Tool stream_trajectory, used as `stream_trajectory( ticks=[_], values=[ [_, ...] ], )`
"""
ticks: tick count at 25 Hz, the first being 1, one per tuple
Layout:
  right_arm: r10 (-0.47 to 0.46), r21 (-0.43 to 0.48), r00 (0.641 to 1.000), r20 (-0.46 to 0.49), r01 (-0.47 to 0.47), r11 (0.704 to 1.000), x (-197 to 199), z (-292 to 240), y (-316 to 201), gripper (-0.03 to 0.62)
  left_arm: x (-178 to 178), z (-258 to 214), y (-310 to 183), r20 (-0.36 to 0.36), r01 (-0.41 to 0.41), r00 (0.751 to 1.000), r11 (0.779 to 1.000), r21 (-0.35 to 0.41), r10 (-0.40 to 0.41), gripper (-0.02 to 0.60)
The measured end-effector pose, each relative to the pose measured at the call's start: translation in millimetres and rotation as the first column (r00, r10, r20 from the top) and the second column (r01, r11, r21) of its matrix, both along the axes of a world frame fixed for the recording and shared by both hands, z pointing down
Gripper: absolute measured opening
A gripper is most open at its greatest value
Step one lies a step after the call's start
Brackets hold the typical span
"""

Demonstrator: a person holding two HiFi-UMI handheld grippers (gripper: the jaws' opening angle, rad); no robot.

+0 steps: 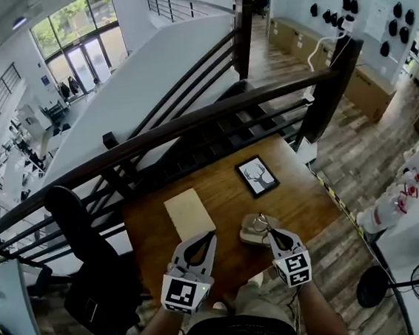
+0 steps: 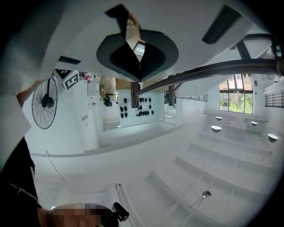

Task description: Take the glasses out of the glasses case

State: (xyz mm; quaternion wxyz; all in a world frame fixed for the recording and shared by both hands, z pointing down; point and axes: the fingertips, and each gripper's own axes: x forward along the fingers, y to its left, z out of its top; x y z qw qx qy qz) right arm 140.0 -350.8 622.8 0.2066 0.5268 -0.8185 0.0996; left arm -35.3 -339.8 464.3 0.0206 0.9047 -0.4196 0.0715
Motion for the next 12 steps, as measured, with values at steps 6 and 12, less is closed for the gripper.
stream_trajectory(
  ticks=[6, 12],
  values=[
    [0.039, 0.093, 0.997, 0.064, -0.045, 0.995, -7, -59, 18, 0.026, -12, -13, 10, -0.016, -0.008, 1.0, 1.0, 0.022, 0.009, 0.026],
    [0.07, 0.186, 0.995, 0.066, -0.081, 0.979, -6, -115, 35, 0.026, -18, -24, 21, -0.019, -0.021, 1.0, 0.999, 0.04, 0.022, 0.026]
  ],
)
